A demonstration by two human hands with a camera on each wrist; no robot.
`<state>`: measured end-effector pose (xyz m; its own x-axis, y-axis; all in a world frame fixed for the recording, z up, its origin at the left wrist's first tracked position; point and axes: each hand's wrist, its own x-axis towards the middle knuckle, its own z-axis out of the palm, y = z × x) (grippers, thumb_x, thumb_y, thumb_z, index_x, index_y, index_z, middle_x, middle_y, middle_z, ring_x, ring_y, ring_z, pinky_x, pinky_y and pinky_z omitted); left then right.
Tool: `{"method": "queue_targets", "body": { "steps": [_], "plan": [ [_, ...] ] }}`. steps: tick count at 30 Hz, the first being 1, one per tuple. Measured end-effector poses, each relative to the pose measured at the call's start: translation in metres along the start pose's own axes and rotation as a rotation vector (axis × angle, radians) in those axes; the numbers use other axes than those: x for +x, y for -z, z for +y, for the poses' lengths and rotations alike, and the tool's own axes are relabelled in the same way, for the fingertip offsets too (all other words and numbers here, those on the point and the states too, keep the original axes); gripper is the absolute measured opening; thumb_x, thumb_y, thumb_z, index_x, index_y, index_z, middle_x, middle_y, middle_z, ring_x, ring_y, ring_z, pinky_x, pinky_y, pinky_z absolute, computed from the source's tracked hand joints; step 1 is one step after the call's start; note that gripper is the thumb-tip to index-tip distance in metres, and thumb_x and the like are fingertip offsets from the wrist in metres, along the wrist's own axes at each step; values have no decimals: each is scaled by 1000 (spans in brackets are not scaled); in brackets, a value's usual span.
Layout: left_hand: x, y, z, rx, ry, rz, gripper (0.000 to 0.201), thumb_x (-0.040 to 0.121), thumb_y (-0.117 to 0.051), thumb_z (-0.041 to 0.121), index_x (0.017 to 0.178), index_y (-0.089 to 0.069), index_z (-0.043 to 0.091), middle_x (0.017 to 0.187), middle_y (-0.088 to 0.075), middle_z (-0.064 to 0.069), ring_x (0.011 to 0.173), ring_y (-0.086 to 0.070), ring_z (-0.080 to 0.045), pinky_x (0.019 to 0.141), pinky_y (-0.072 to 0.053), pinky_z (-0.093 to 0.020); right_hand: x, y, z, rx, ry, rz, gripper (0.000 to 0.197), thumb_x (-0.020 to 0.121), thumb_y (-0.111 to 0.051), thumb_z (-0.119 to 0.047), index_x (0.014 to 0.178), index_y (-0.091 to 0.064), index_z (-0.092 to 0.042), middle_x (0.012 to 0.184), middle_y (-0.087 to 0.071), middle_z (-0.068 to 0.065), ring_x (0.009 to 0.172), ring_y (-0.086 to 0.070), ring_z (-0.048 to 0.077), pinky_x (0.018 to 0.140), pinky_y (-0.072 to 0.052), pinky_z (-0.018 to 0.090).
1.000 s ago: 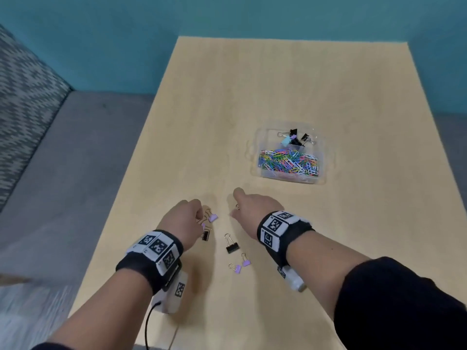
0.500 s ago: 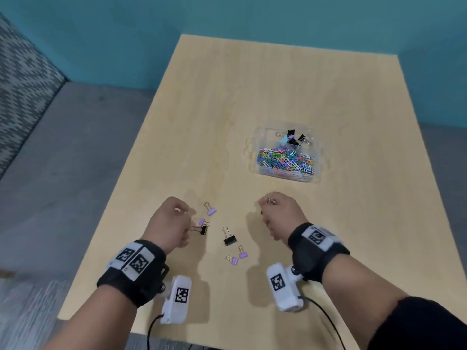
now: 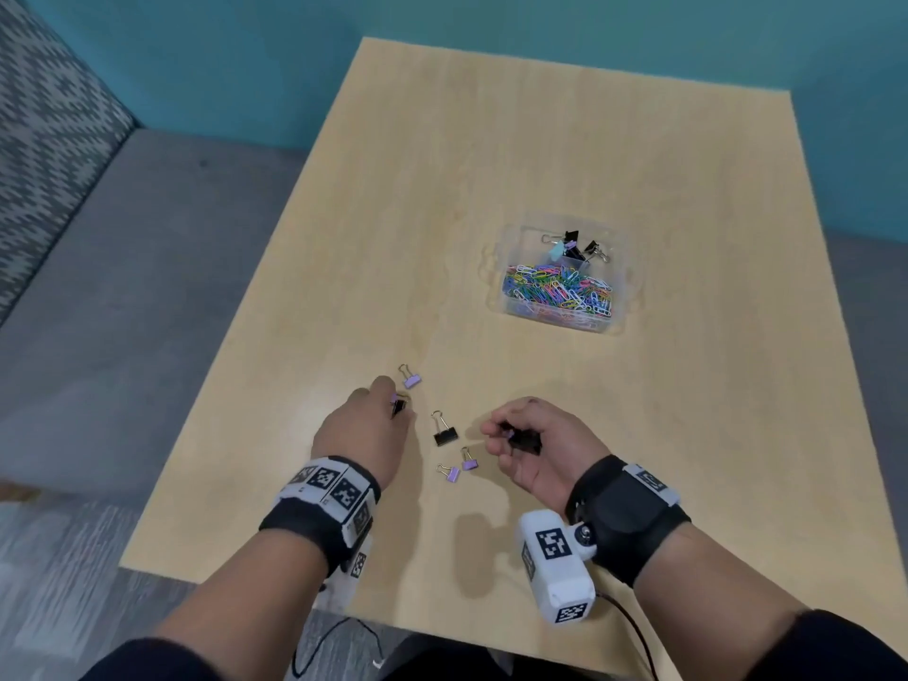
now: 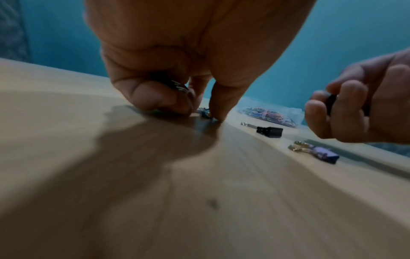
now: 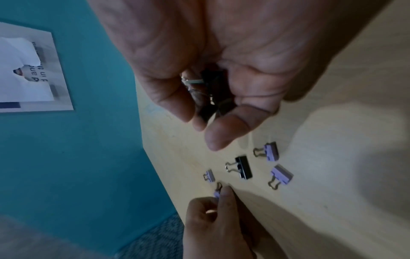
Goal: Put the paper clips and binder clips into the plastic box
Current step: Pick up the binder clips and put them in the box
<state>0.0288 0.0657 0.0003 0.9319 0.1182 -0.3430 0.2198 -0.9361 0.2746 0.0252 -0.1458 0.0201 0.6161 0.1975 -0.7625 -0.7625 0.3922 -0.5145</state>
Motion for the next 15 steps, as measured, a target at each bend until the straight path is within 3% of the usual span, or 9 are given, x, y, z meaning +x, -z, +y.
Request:
{"method": "queue_targets", "body": {
  "steps": [2, 4, 6, 9, 11, 15],
  "plan": [
    [0, 0, 1, 68, -36, -1, 13, 94, -37, 32, 87, -34, 21, 79, -46, -2, 60, -48, -23, 55, -41, -31, -2, -4, 4, -66, -16, 21, 15, 90, -58, -15, 77, -53, -11, 72, -62, 10, 52, -52, 17, 43, -42, 22],
    [-1, 1, 1, 113, -42, -16, 4, 92, -36, 19, 94, -38, 17, 79, -44, -3, 56, -44, -21, 52, -36, -30, 1, -6, 11, -330, 44, 82, 27, 89, -61, -31, 70, -46, -18, 66, -55, 6, 47, -44, 16, 43, -34, 23],
    [-4, 1, 0, 144, -48, -37, 11, 90, -35, 18, 100, -41, 16, 81, -43, -3, 56, -44, -22, 51, -34, -29, 2, -9, 18, -851, 200, 119, 30, 84, -57, -44, 71, -43, -21, 70, -57, 4, 49, -44, 19, 47, -35, 29],
    [-7, 0, 0, 163, -58, -24, 23, 96, -33, 36, 104, -42, 17, 86, -45, -3, 62, -48, -26, 54, -37, -30, 0, -16, 25, -1524, 320, 72, 27, 88, -51, -44, 84, -37, -21, 70, -58, 1, 57, -52, 21, 54, -42, 35],
    [-6, 0, 1, 181, -53, -33, 23, 97, -32, 36, 105, -43, 16, 86, -43, -3, 62, -47, -26, 55, -37, -31, 2, -22, 26, -1688, 332, 35, 26, 91, -50, -40, 88, -33, -20, 70, -54, 0, 60, -53, 23, 56, -45, 35],
    [-5, 3, 4, 108, -3, -38, 11, 89, -40, 19, 100, -42, 15, 81, -43, -3, 61, -45, -23, 51, -32, -29, 8, -30, 25, -1737, 321, 12, 17, 94, -48, -25, 90, -33, -19, 70, -51, 0, 59, -51, 20, 53, -42, 33]
  ]
}}
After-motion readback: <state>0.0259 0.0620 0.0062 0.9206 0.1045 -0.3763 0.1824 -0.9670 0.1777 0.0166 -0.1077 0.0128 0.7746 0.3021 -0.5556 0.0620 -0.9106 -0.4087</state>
